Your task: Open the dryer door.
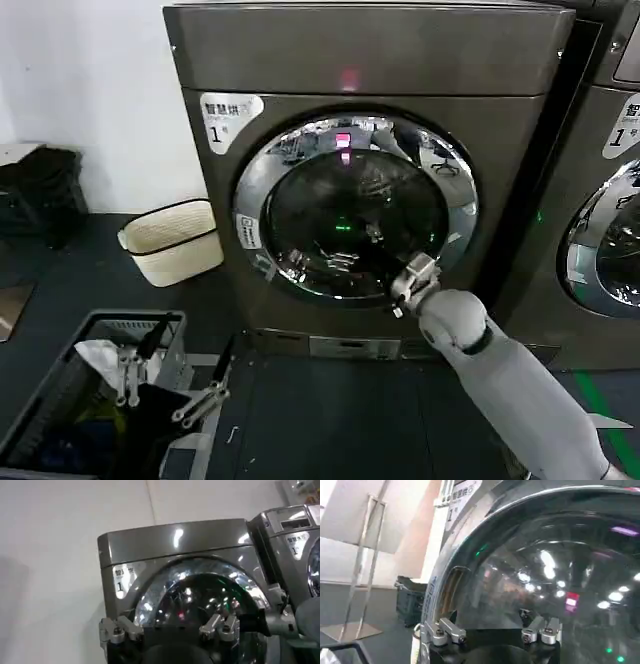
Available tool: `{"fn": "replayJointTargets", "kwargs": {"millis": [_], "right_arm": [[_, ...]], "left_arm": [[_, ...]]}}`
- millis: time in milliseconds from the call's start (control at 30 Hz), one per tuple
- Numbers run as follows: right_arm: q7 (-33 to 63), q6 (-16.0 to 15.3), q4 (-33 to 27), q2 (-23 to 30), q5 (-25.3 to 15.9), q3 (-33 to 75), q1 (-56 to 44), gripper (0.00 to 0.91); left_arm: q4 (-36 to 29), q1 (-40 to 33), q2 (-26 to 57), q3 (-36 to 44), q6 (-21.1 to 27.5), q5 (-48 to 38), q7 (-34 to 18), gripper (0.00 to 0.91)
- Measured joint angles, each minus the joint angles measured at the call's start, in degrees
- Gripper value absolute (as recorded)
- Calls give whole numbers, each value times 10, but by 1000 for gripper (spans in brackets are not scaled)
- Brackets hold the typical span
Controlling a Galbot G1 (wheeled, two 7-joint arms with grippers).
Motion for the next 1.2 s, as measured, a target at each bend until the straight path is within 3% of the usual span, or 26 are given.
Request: {"fn": "replayJointTargets", "kwargs": {"millis": [1200], "right_arm": [[1, -1, -100, 96, -7, -97, 94, 907]], "left_arm": [[0, -6, -3, -1, 3, -2, 0, 907]]}}
